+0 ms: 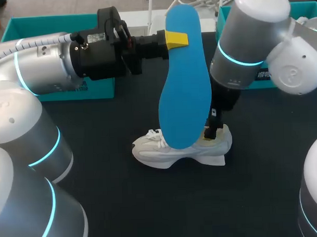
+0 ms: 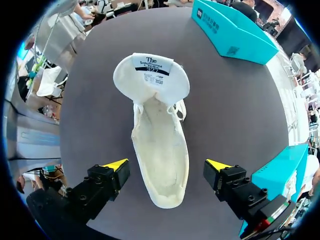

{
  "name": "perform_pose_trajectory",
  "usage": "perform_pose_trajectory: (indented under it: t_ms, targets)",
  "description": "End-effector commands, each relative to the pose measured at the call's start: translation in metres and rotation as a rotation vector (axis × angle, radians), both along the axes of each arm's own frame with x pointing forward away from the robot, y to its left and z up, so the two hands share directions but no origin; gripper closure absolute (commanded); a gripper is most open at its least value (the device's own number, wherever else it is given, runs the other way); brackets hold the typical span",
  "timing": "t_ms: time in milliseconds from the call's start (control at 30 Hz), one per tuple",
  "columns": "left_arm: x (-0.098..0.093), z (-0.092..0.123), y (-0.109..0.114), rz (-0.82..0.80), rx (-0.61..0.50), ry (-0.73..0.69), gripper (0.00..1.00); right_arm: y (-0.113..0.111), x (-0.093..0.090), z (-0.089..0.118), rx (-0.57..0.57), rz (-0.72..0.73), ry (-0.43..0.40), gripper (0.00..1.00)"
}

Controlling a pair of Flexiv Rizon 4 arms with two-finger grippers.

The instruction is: Take the shoe out of the shoebox, open the shoe tongue, remove and reinsert the insole, then place the shoe into the shoebox

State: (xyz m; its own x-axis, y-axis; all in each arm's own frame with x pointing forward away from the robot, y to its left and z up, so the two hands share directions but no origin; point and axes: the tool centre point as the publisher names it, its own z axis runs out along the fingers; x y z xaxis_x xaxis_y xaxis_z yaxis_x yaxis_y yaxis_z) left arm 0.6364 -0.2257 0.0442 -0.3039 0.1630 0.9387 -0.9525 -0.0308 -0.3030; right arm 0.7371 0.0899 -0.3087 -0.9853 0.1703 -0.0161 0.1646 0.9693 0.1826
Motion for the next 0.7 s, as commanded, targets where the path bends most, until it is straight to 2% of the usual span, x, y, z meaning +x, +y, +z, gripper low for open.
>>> perform_pose_trajectory:
  t_ms: [33, 267, 300, 367, 467, 633, 700]
  targets:
    - [-0.002, -0.002, 0.001, 0.003, 0.0, 0.0, 1.0, 0.01, 0.015, -0.024, 0.014, 0.001, -0.009, 0.0]
    - [-0.002, -0.002, 0.001, 0.003, 0.0, 0.0, 1.0, 0.018, 0.036, -0.052, 0.004, 0.022, -0.039, 0.0]
    - [-0.002, -0.002, 0.001, 0.003, 0.0, 0.0, 1.0, 0.019, 0.038, -0.055, 0.0, 0.035, -0.04, 0.06]
    - [-0.002, -0.002, 0.001, 0.003, 0.0, 0.0, 1.0, 0.023, 0.041, -0.064, 0.01, 0.052, -0.036, 0.46]
    - [-0.002, -0.002, 0.001, 0.003, 0.0, 0.0, 1.0, 0.028, 0.042, -0.077, 0.018, 0.062, -0.029, 0.56]
    - [-0.002, -0.002, 0.001, 0.003, 0.0, 0.0, 1.0, 0.029, 0.04, -0.091, 0.028, 0.059, -0.012, 0.62]
    - [-0.002, -0.002, 0.001, 0.003, 0.0, 0.0, 1.0, 0.027, 0.039, -0.093, 0.023, 0.055, -0.003, 0.79]
